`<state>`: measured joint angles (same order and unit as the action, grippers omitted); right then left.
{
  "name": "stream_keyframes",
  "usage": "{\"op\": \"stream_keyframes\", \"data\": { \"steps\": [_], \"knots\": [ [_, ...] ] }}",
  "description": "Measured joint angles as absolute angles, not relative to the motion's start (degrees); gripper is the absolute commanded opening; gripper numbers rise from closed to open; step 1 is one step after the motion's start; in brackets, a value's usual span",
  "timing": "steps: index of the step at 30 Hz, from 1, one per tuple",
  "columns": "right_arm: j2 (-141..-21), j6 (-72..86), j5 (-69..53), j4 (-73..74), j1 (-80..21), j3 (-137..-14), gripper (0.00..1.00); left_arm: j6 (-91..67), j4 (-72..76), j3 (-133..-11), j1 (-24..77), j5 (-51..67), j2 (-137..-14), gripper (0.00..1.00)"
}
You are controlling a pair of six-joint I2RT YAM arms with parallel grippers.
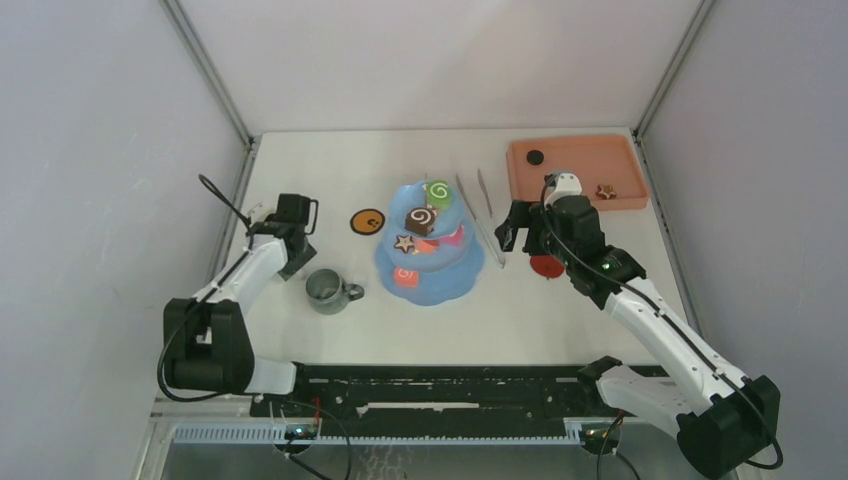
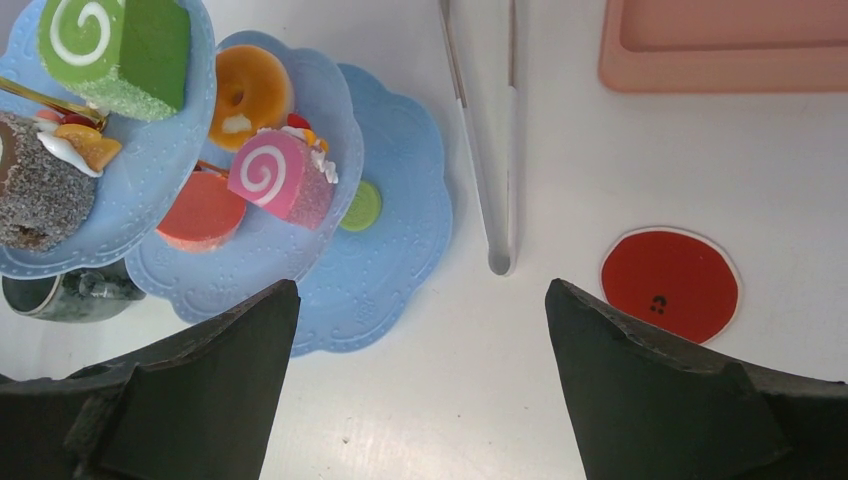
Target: Serve the afternoon tea
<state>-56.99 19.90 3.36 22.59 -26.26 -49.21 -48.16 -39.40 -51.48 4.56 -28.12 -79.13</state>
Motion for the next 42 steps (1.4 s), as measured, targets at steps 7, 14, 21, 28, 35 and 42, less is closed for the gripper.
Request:
{"op": "stream_keyframes", "data": {
  "steps": [7,14,21,28,35,42],
  "knots": [
    [-56.84,20.05,2.87,22.59,-25.47,-49.21,1.0,-48.99,-37.01,-51.35,3.03,-27.03,-81.67,0.28],
    [-56.84,20.08,2.37,22.57,-25.34,-49.21,1.0,-47.51,-36.05,-51.37,2.26,-26.39,-82.91,0.0],
    [-56.69,20.1,2.42,22.61,-24.6,-49.21,1.0,-38.44,-36.69,-51.79,2.52,-23.62,-81.03,0.0],
    [-56.69,20.29,2.46,22.81,-24.45,-49.21,1.0,-27.44,-35.05,-56.95,8.69,-20.1,-78.22,0.0],
    [-56.51,20.84,2.72,23.44,-24.45,-49.21,1.0,-19.05,-27.07,-59.44,13.15,-11.44,-80.01,0.0],
    [-54.59,20.95,3.18,24.53,-24.18,-48.99,1.0,-15.27,-23.57,-63.79,15.49,-7.29,-88.31,0.0]
  ]
}}
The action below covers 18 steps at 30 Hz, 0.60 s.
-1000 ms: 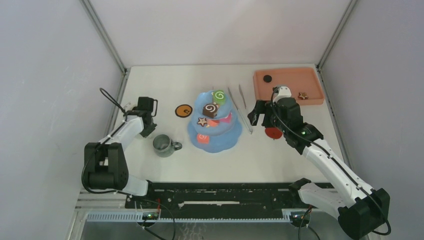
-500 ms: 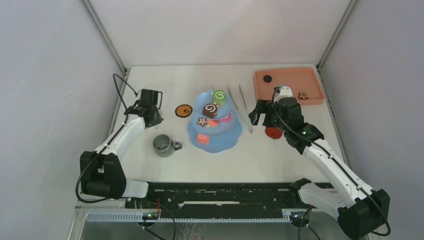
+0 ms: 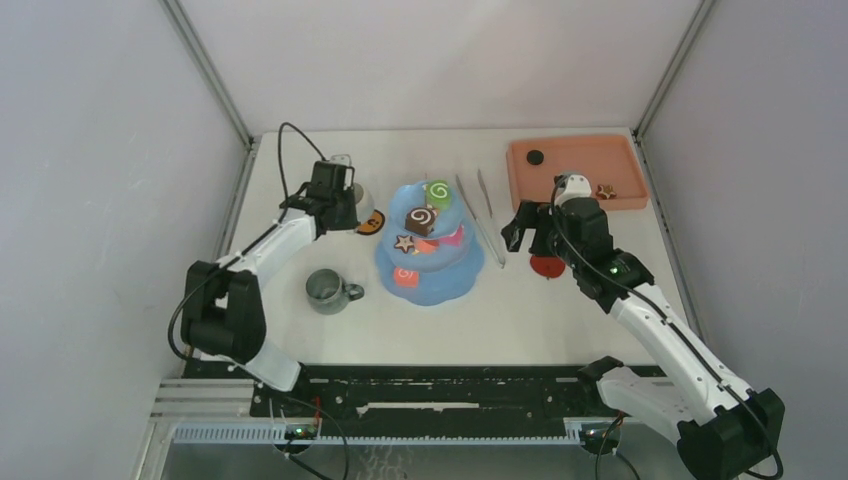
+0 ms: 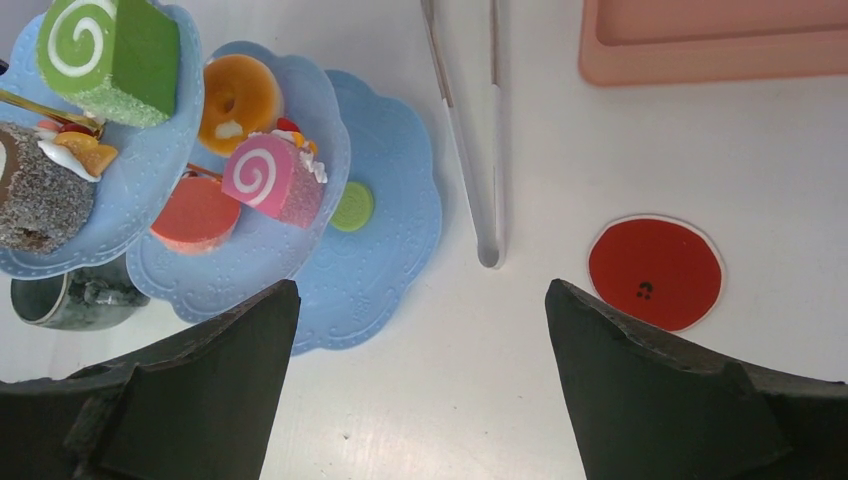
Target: Serve the afternoon tea
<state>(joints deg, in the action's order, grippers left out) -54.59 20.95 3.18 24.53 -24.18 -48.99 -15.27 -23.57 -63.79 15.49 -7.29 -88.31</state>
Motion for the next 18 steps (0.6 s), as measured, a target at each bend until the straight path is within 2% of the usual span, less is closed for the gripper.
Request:
{"op": "stream_keyframes", "data": {
  "steps": [7,18],
  "knots": [
    [-53.6,20.95,4.19,25.54,-23.7,-48.51,1.0,-14.41,-23.22,-67.09,17.04,-6.98,-95.04,0.0],
    [-52.95,20.93,4.64,27.18,-22.72,-48.36,1.0,-14.52,-24.47,-68.38,17.78,-7.14,-97.67,0.0]
  ]
}}
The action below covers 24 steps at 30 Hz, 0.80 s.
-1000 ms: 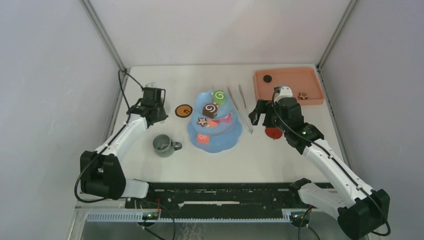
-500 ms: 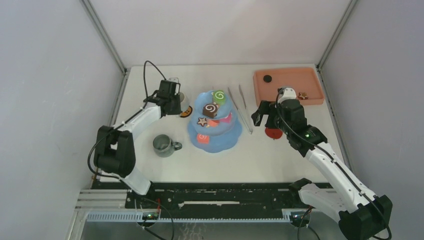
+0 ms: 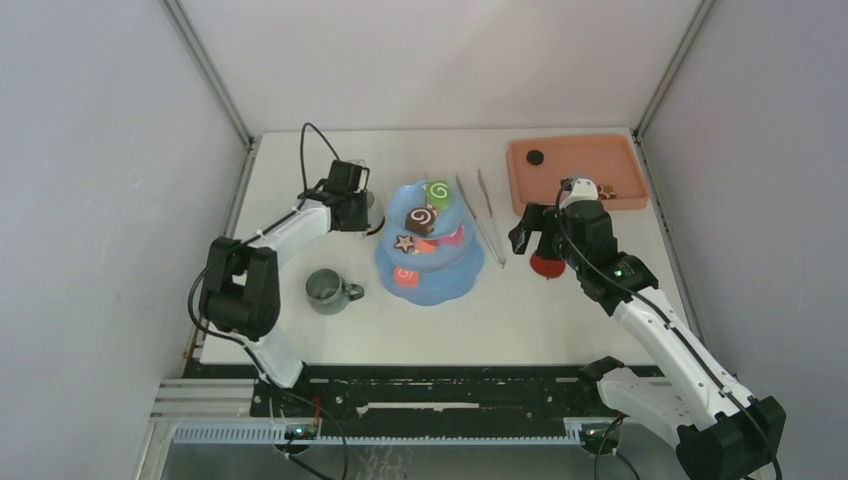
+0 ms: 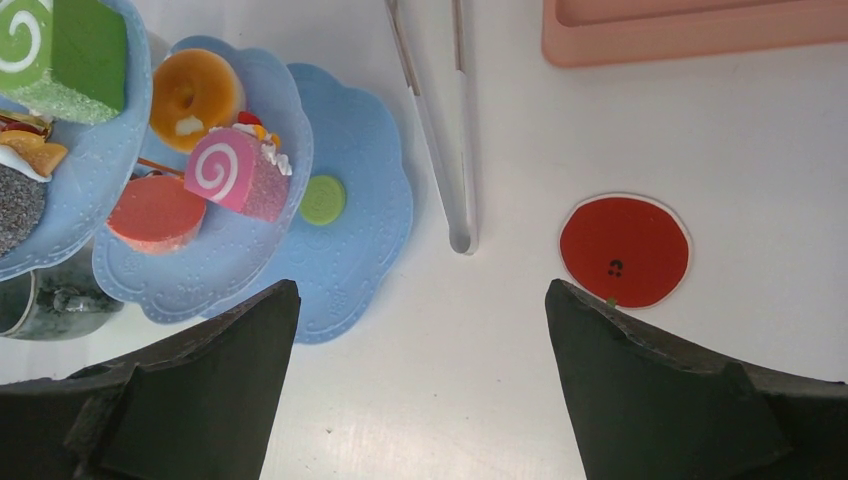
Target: Serve the afternoon tea
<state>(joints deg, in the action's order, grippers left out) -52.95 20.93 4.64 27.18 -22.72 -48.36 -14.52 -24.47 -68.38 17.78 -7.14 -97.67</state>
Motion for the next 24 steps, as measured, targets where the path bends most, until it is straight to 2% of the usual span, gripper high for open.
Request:
{"op": "stream_keyframes", "data": {
  "steps": [17,18,20,24],
  "knots": [
    [-52.95,20.93,4.62,27.27,-22.46,-48.36,1.0,-15.09,-24.36,-70.37,17.87,-8.32,-101.36,0.0],
    [-52.95,20.93,4.62,27.29,-22.46,-48.36,1.0,-15.2,-24.36,-70.74,17.87,-8.47,-101.75,0.02],
    [-52.9,20.93,4.62,27.29,-22.46,-48.36,1.0,-15.57,-24.23,-71.09,17.87,-8.8,-102.13,0.13],
    [-52.88,20.93,4.64,27.33,-22.41,-48.36,1.0,-16.51,-24.25,-71.09,17.87,-8.93,-102.15,0.25]
  ]
}}
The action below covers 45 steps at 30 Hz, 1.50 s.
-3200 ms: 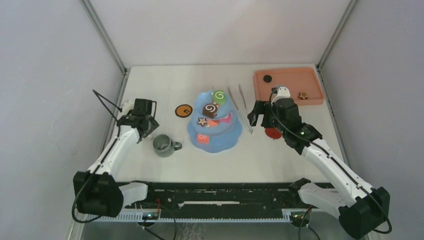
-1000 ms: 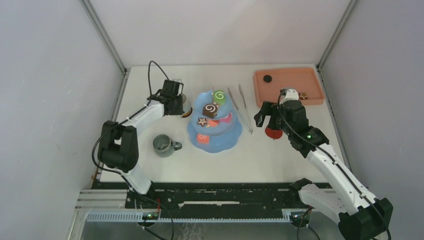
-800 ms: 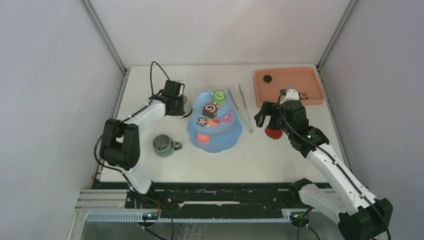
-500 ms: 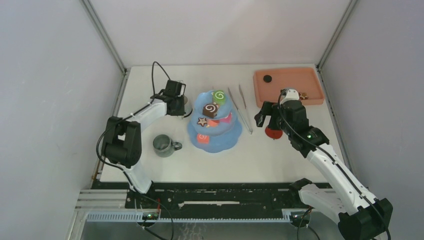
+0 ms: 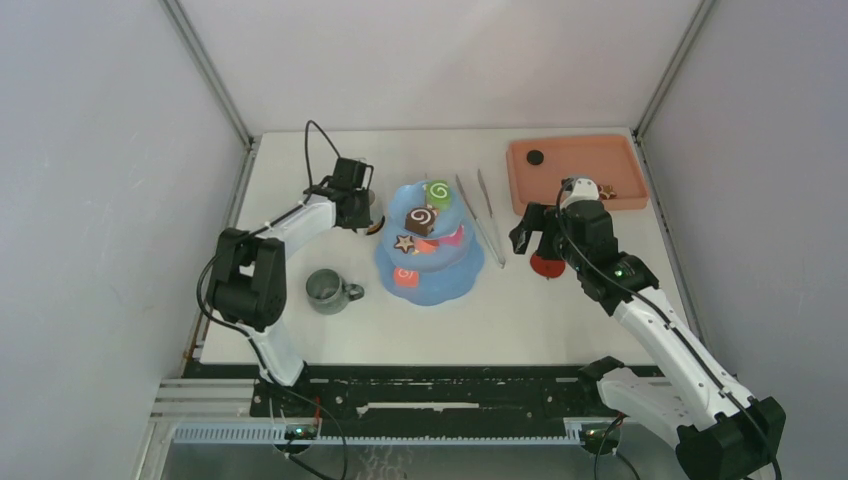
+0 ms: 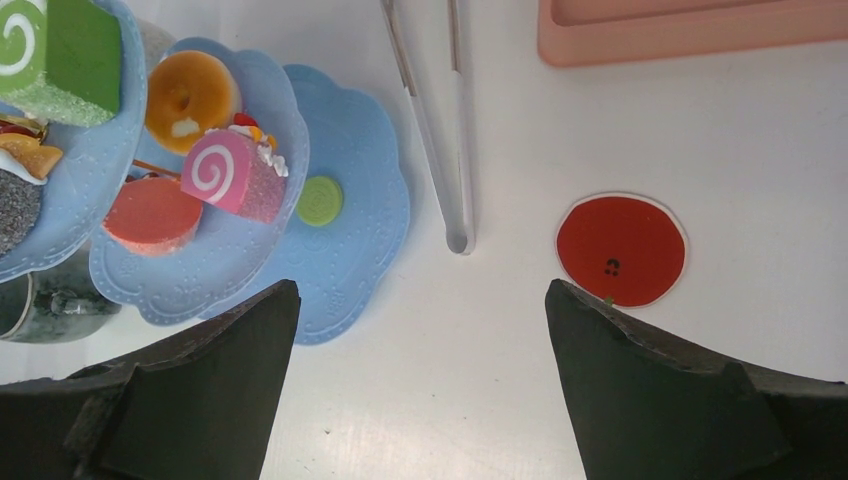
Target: Serve the afternoon tea
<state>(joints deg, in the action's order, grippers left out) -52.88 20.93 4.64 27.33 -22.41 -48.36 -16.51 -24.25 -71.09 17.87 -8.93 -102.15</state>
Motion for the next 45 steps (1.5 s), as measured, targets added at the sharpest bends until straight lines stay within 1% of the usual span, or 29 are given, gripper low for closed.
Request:
{"op": "stream_keyframes", "data": {
  "steps": [4,8,12,13,17,21,24,27,34,39,43,45],
  "knots": [
    [-52.9,21.12,5.5,27.81,-21.89,-48.36,1.0,-16.88,-24.45,-71.09,17.87,-8.93,-102.15,0.36],
    [-53.19,22.74,5.96,28.8,-18.87,-48.36,1.0,-17.65,-24.6,-71.09,17.87,-8.84,-101.86,0.53],
    [-55.61,24.91,5.85,30.68,-12.58,-48.36,1.0,-18.09,-24.84,-71.09,17.87,-8.82,-100.71,0.61],
    [-56.38,25.32,5.61,30.98,-11.2,-48.36,0.98,-18.04,-25.02,-71.09,17.87,-8.8,-100.31,0.64],
    [-61.34,27.05,3.31,31.0,-3.79,-48.36,0.85,-18.31,-26.46,-71.02,17.87,-8.78,-97.8,0.68],
    [-70.43,27.42,1.85,29.54,1.52,-48.51,0.8,-18.63,-28.21,-70.48,17.89,-8.6,-91.85,0.74],
    [-78.61,27.4,1.1,29.32,1.85,-50.11,0.7,-18.85,-29.41,-69.06,17.89,-8.8,-85.27,0.75],
    [-86.48,27.49,0.93,28.75,1.63,-53.32,0.64,-19.25,-31.31,-67.09,17.89,-9.43,-77.76,0.75],
    [-96.77,27.57,0.73,26.48,1.41,-60.53,0.63,-20.78,-35.66,-63.53,17.89,-11.75,-64.9,0.76],
    [-102.06,27.59,-1.17,25.08,1.19,-62.35,0.61,-21.67,-38.3,-63.0,17.89,-12.43,-61.06,0.76],
    [-100.86,27.55,-2.02,24.1,0.1,-60.36,0.61,-22.11,-39.79,-63.0,17.89,-13.08,-59.83,0.76],
    [-98.24,27.7,-3.01,23.35,-0.64,-57.08,0.61,-22.11,-40.38,-63.0,17.89,-13.34,-59.51,0.76]
  ]
}}
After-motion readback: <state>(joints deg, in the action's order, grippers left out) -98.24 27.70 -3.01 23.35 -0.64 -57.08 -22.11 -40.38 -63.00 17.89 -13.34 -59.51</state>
